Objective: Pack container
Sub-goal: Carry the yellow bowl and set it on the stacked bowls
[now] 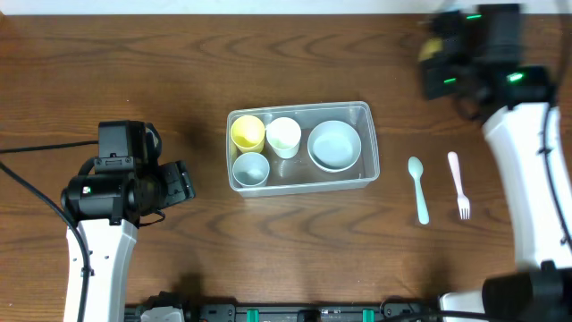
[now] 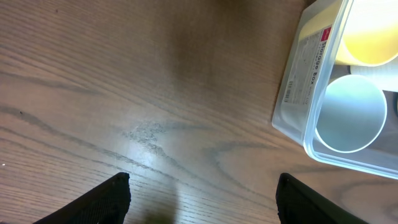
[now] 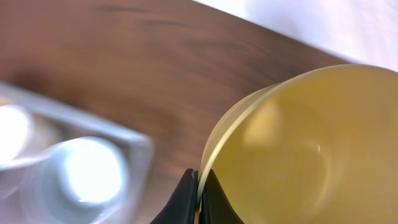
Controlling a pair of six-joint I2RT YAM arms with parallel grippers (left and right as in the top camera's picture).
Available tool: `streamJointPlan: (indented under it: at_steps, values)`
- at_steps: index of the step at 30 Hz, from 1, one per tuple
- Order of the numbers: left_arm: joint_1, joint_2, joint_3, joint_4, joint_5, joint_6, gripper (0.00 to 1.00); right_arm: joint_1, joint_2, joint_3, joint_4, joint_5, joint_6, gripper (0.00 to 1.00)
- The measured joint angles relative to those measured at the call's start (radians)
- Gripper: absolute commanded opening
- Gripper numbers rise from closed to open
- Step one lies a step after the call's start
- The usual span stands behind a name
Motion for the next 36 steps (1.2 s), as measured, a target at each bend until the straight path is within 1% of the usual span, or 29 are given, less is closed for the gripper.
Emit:
streamJointPlan:
  at_steps: [5,8,11,15,22,30,31,33,34,35,36]
  values:
    - [0.000,0.000,0.000,0.000,0.000,0.000,0.75,0.240,0.005,0.000,-0.081,0.009,-0.045,0.01]
    - [0.000,0.000,0.000,0.000,0.000,0.000,0.75,0.325,0.029,0.000,-0.113,0.013,-0.053,0.01]
    - [0.000,0.000,0.000,0.000,0.000,0.000,0.75,0.370,0.063,0.000,-0.137,0.019,-0.053,0.01]
    - [0.000,0.000,0.000,0.000,0.000,0.000,0.75,0.401,0.132,-0.002,-0.172,0.025,-0.051,0.01]
    - [0.000,0.000,0.000,-0.001,0.000,0.000,0.75,0.406,0.262,-0.004,-0.197,0.030,-0.032,0.01]
    - [0.000,0.000,0.000,-0.003,0.000,0.000,0.75,0.406,0.328,-0.005,-0.197,0.033,-0.029,0.01]
    - [0.000,0.000,0.000,-0.002,0.000,0.000,0.75,0.406,0.329,-0.005,-0.198,0.033,-0.029,0.03]
    - [0.000,0.000,0.000,-0.002,0.000,0.000,0.75,0.406,0.328,-0.005,-0.198,0.034,-0.026,0.29]
    - [0.000,0.000,0.000,-0.002,0.000,0.000,0.75,0.406,0.328,-0.005,-0.198,0.034,-0.023,0.37]
    - [0.000,0.000,0.000,-0.002,0.000,0.000,0.75,0.406,0.329,-0.005,-0.199,0.035,-0.021,0.40]
    - [0.000,0.000,0.000,-0.003,0.000,0.000,0.75,0.406,0.328,-0.005,-0.199,0.038,-0.022,0.41]
